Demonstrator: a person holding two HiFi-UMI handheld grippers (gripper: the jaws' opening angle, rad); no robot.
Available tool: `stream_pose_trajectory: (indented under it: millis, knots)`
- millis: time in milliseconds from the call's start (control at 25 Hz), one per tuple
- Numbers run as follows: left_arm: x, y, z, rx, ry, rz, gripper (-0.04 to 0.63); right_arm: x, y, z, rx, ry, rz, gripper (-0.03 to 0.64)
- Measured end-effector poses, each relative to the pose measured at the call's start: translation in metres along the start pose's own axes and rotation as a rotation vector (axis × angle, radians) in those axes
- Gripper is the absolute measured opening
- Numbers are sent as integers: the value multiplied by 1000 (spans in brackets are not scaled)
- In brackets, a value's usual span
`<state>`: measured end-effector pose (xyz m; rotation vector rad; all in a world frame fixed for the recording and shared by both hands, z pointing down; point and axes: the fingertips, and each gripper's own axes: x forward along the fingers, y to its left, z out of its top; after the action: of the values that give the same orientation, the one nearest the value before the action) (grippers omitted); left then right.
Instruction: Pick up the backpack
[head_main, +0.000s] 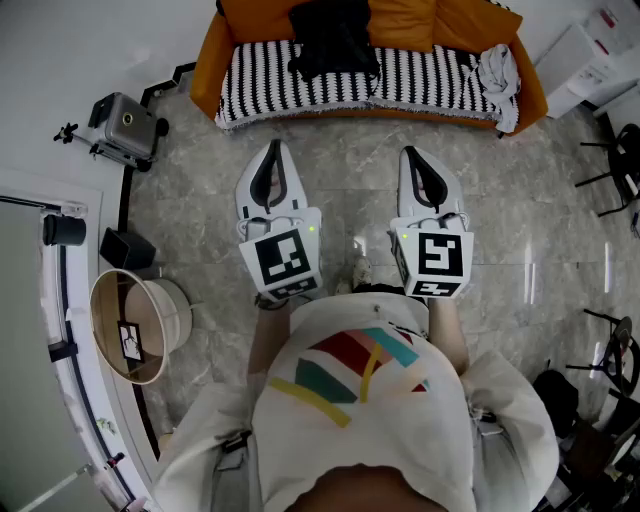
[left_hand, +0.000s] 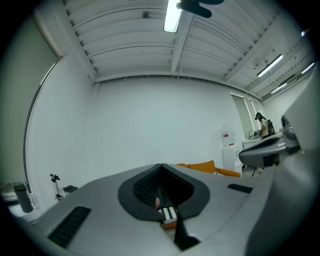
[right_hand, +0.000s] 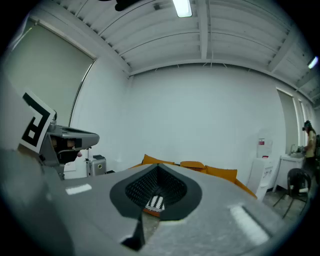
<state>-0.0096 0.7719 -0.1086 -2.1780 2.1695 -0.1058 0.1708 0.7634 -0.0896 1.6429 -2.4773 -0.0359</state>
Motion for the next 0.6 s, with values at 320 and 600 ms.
stream_pose_trajectory:
  millis: [320, 600]
  knots:
    - [0, 2, 0, -20, -4, -4, 14, -5, 2, -2, 4, -4, 10, -2]
    - [3, -6, 1, -16, -3, -5, 14, -10, -10, -6, 75, -16, 17, 0]
